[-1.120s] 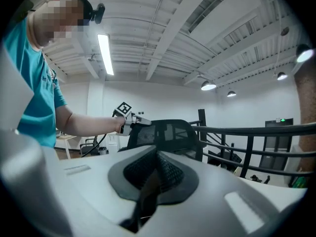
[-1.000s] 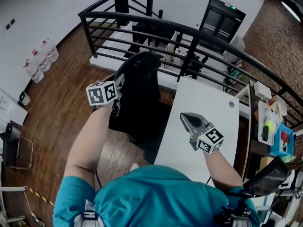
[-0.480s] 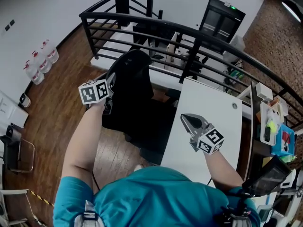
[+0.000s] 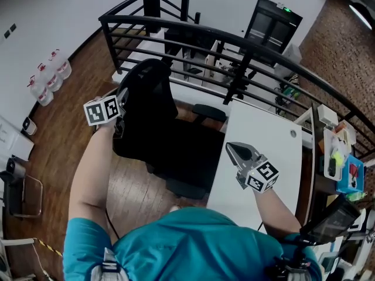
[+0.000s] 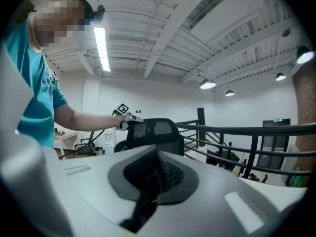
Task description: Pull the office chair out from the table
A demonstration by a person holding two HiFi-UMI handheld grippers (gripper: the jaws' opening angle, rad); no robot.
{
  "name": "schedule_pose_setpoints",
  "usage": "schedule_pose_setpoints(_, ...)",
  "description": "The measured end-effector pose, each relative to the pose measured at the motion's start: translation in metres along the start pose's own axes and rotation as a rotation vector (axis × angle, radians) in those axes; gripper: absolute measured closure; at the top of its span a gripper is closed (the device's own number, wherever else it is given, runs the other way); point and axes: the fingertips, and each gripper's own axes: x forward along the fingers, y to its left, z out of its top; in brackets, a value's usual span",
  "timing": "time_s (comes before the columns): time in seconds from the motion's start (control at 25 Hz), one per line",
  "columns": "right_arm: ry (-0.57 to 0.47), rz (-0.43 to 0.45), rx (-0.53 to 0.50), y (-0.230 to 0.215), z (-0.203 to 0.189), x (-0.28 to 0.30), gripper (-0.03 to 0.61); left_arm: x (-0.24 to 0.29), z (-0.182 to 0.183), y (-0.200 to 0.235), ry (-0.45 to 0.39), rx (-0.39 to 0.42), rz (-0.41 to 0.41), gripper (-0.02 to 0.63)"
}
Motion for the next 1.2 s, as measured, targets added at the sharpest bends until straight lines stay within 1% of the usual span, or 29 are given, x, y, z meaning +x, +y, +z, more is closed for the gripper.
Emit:
schedule_pose_setpoints(0.24, 0.005, -0.014, -0.003, 0.008, -0.002, 0.020, 0.581, -0.007, 0.010, 0.051, 0.013, 0.034, 0.029, 0.480)
schedule_pose_setpoints(0.48, 0.011, -0.028, -0.010, 0.023, 0.008, 0.040, 0.581, -0.022, 0.028, 0.107, 0.036, 0.066, 0.058, 0.476)
schedule_pose_setpoints(0.88, 0.031, -0.062, -0.021, 0.025, 0.012, 0.048, 0.581, -0.043, 0.051, 0.188, 0.034, 0.056, 0.120, 0.476)
schedule_pose_setpoints(1.2, 0.045, -0.082, -0.019, 0.021, 0.005, 0.046, 0.581, -0.057, 0.062, 0.238, 0.044, 0.057, 0.185, 0.472)
